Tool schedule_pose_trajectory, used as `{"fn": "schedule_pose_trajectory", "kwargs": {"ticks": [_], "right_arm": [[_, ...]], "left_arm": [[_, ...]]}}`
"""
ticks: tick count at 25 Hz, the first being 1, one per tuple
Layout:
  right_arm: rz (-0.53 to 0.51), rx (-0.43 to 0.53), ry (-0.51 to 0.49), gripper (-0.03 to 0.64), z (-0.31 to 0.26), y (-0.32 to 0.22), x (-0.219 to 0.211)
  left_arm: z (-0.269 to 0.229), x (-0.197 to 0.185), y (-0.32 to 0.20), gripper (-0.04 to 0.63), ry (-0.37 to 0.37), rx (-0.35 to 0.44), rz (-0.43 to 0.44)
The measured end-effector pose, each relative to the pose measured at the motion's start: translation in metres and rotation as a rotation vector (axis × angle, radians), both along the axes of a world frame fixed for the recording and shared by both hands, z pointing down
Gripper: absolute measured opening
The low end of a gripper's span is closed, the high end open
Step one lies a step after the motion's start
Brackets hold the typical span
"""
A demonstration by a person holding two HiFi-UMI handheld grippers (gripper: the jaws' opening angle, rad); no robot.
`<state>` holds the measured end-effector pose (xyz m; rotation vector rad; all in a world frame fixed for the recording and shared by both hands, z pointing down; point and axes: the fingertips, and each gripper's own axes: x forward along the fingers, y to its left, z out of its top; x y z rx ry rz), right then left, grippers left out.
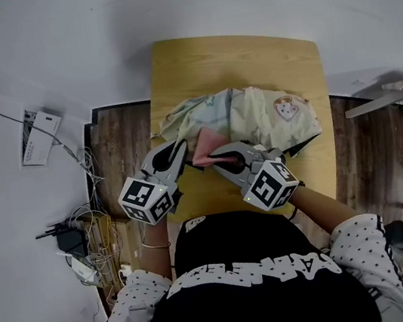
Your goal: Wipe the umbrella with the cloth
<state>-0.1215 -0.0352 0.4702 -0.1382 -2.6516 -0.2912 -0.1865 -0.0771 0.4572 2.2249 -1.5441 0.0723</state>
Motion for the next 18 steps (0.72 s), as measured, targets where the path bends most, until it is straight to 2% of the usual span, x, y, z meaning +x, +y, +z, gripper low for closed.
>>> {"fn": "schedule_pose_trajectory", "kwargs": {"ticks": [5, 10, 15, 18], "right_arm": [[-0.021, -0.048, 0.007, 0.034, -0.011, 0.01, 0.015], [0.014, -0.065, -0.049, 0.034, -0.045, 0.002, 0.028], [0.065, 0.039, -0.184, 0.034, -0.1, -0.031, 0.031], [0.163, 0.073, -0.229, 0.034, -0.121, -0.062, 0.029]], "left_arm": [[-0.003, 0.001, 0.001, 0.012, 0.007, 0.013, -0.007], [-0.008, 0.003, 0.001, 0.012, 0.019, 0.028, -0.009], [-0.014, 0.005, 0.002, 0.012, 0.033, 0.049, -0.01], [-0.016, 0.005, 0.002, 0.012, 0.036, 0.054, -0.009]]}}
